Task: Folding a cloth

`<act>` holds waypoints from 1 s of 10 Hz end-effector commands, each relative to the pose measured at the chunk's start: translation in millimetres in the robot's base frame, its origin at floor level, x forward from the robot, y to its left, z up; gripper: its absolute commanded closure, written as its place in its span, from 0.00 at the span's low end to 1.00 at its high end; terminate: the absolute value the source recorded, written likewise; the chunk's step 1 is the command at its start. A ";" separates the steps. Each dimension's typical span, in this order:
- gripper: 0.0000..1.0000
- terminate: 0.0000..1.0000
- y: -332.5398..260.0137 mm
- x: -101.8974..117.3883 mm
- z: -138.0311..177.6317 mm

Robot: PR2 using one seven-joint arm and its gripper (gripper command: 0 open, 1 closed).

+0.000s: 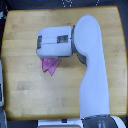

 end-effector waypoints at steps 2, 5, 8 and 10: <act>0.00 0.00 -5.0 22.0 39.1; 0.00 0.00 -17.6 34.8 75.5; 0.00 0.00 -39.3 38.0 112.4; 0.00 0.00 -59.0 48.4 120.5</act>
